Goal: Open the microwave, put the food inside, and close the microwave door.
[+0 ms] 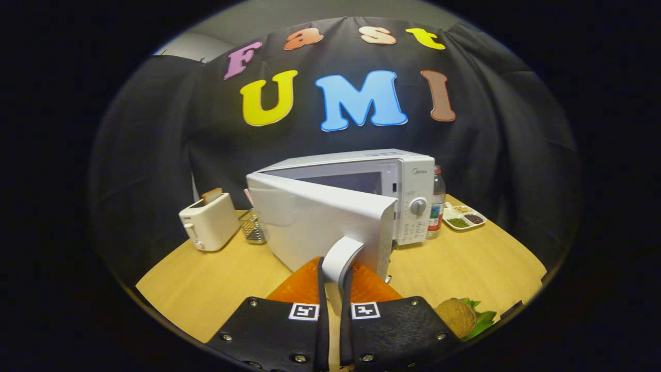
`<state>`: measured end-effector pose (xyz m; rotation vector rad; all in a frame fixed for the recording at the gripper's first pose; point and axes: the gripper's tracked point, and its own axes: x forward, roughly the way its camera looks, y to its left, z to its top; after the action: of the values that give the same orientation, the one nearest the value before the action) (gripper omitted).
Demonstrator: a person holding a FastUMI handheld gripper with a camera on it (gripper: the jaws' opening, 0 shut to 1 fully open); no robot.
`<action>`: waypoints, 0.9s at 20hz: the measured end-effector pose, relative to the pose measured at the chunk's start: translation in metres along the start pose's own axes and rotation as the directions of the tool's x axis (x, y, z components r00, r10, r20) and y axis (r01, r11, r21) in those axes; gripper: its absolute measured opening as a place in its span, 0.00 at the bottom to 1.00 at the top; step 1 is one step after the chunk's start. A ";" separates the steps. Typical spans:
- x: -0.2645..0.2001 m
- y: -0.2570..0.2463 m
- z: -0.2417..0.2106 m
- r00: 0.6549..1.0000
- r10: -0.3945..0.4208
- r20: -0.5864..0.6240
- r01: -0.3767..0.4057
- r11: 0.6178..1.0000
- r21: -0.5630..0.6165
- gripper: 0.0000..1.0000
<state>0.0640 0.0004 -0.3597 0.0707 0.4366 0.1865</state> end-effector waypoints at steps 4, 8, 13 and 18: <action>-0.025 0.068 -0.017 0.991 0.133 0.017 -0.133 0.991 0.000 0.08; -0.034 0.106 -0.026 0.993 0.071 0.098 -0.065 0.996 -0.062 0.08; -0.031 0.157 -0.035 0.981 -0.028 0.190 0.041 0.997 -0.065 0.10; -0.025 0.196 -0.038 0.960 -0.121 0.252 0.139 0.989 -0.055 0.10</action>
<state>-0.0063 0.1889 -0.3624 -0.0067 0.1835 0.0617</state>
